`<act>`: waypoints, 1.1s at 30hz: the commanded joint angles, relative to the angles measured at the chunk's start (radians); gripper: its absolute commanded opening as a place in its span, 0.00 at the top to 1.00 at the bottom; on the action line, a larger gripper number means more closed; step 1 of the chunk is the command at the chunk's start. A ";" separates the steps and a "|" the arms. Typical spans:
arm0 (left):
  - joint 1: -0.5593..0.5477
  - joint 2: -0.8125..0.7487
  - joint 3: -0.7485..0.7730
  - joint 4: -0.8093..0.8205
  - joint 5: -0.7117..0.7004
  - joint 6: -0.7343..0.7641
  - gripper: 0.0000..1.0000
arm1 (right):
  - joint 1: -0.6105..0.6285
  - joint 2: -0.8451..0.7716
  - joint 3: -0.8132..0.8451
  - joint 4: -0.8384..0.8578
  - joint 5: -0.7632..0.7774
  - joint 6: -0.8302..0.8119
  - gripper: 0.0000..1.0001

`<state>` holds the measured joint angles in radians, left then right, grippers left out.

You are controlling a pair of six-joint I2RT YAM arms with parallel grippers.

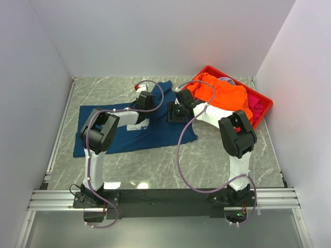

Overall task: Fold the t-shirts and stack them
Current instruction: Fold the tshirt

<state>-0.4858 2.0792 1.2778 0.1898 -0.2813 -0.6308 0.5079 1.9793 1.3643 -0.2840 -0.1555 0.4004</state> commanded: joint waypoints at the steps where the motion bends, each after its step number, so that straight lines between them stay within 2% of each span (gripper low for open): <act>1: 0.001 0.010 0.032 -0.003 0.025 -0.001 0.59 | 0.004 -0.011 -0.016 0.029 -0.001 0.005 0.35; 4: 0.001 0.016 0.031 0.008 0.039 -0.007 0.64 | 0.004 -0.011 -0.021 0.029 0.001 0.005 0.35; 11: 0.000 0.035 0.052 -0.007 0.051 -0.010 0.64 | 0.003 -0.016 -0.022 0.029 -0.001 0.005 0.35; 14: 0.001 0.027 0.046 -0.004 0.045 -0.015 0.86 | 0.003 -0.017 -0.024 0.028 0.002 0.006 0.35; 15: 0.001 0.021 0.042 -0.004 0.034 -0.018 1.00 | 0.004 -0.016 -0.024 0.026 0.002 0.005 0.35; 33: 0.046 -0.077 -0.017 0.000 -0.053 -0.049 1.00 | 0.003 -0.002 -0.027 0.003 0.024 0.006 0.35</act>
<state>-0.4564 2.0758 1.2755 0.1696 -0.3065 -0.6670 0.5079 1.9793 1.3403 -0.2840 -0.1467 0.4034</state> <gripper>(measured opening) 0.013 0.654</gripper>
